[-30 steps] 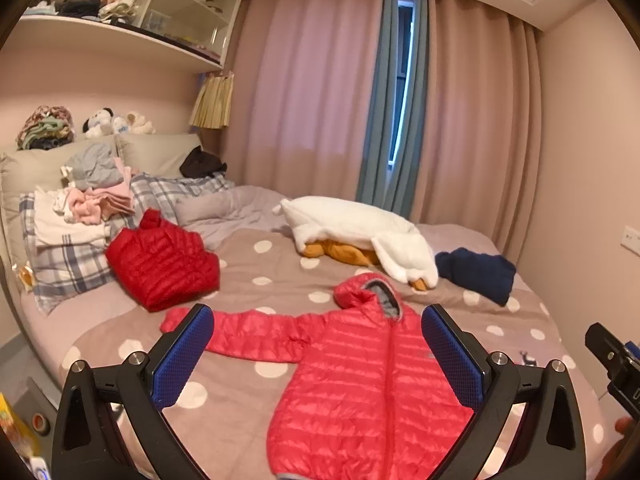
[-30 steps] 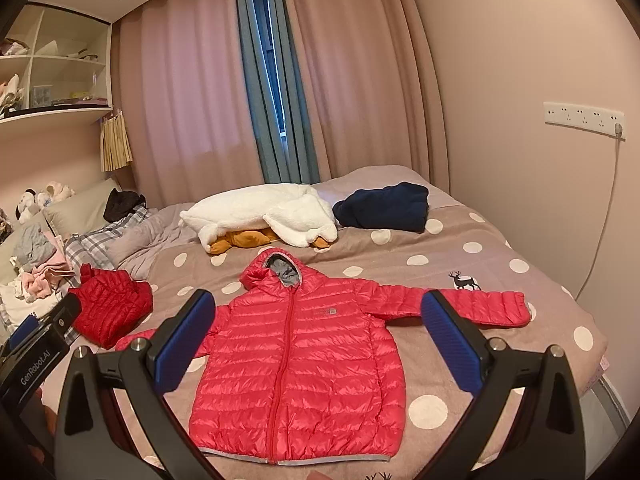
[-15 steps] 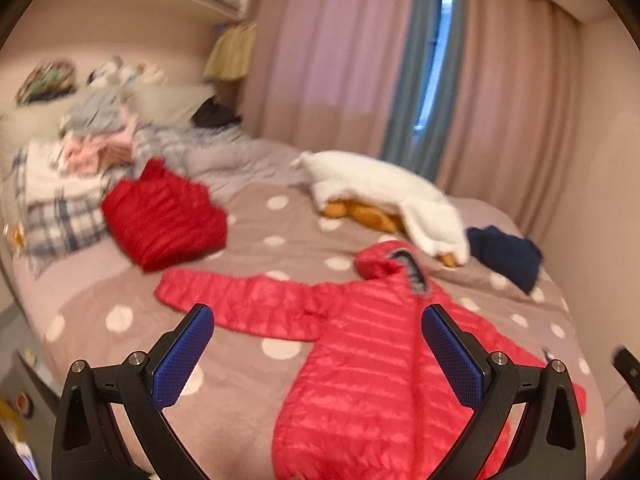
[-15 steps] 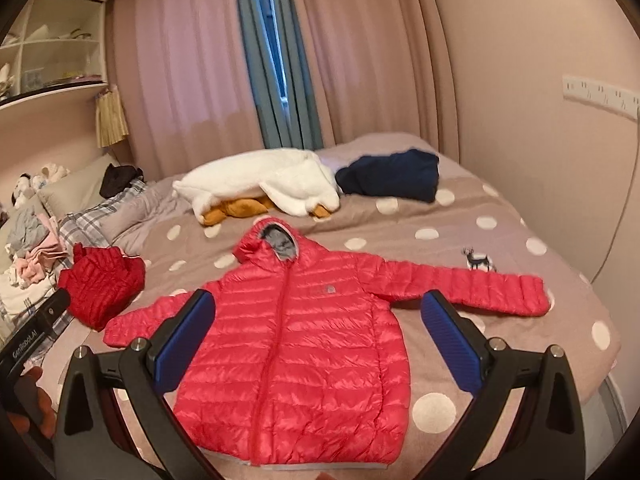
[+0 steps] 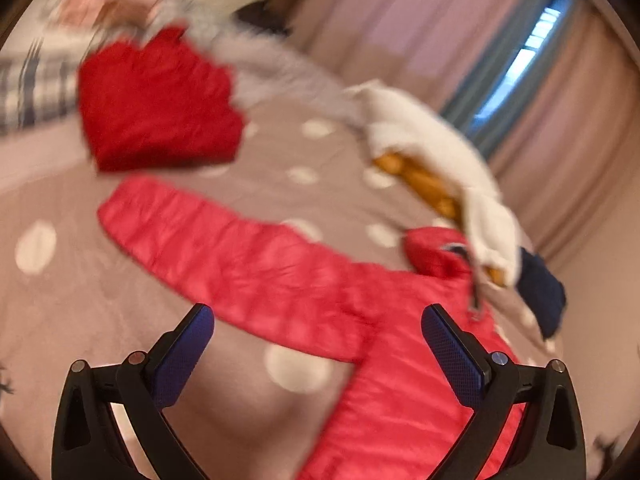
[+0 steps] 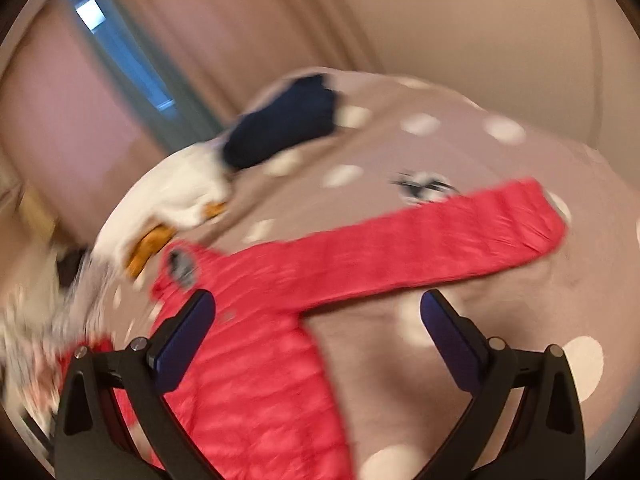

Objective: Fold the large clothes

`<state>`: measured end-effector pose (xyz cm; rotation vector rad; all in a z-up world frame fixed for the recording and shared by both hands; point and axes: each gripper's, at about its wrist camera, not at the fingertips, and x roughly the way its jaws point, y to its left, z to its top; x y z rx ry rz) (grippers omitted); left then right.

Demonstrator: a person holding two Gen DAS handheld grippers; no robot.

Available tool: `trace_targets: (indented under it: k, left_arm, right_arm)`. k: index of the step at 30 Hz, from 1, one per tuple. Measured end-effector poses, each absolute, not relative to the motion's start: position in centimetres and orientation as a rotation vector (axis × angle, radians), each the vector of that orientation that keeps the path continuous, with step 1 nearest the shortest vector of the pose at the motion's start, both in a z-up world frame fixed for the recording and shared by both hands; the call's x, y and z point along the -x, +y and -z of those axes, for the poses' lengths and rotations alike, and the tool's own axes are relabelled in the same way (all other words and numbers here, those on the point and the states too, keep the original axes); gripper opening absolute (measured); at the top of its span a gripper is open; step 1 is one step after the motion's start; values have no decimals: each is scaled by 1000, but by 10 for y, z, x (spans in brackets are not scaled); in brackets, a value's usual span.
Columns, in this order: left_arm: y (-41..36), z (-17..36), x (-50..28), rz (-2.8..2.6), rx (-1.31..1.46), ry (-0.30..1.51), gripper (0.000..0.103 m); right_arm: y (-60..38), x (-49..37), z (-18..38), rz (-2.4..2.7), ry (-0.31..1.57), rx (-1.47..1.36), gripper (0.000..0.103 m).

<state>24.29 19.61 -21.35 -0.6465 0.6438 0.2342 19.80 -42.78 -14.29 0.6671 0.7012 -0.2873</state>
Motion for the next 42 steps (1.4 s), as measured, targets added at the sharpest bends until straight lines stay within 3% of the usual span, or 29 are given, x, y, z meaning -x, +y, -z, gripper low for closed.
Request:
trace_targets:
  k: [10,20,21,23,24,25,28,33,41,42]
  left_arm:
    - [279,303,-266,-363,890,771,103]
    - [303,316,-280,-327,924,640,102]
    - [309,317,-278,-323,955,627,100]
    - [320,323,-279,-335,1030,589,78]
    - [324,327,-276,-351,1054,585,56]
    - [329,331,-273,-375,1070,589,41]
    - [338,341,-265,-388,1124,582,22]
    - [332,336,-267,-416,1076,581,19]
    - [328,334,-271,-440,1016,574,19]
    - [328,334,-271,-442,1005,573,19]
  right_arm:
    - [-544,-150,206,643,742,-821,97]
    - [-568,-137,228,721,736,-866,97]
    - [-569,-134,230,724,731,-876,96]
    - [-572,-127,232,722,706,-919,96]
    - [-575,-122,234,719,692,-945,96]
    - [-577,-118,236,720,676,-972,96]
    - [-586,-103,244,747,636,-1065,94]
    - [-596,-81,260,721,400,-1277,94]
    - [-590,-122,264,685,447,-1217,67]
    - [-587,-130,264,683,462,-1200,56]
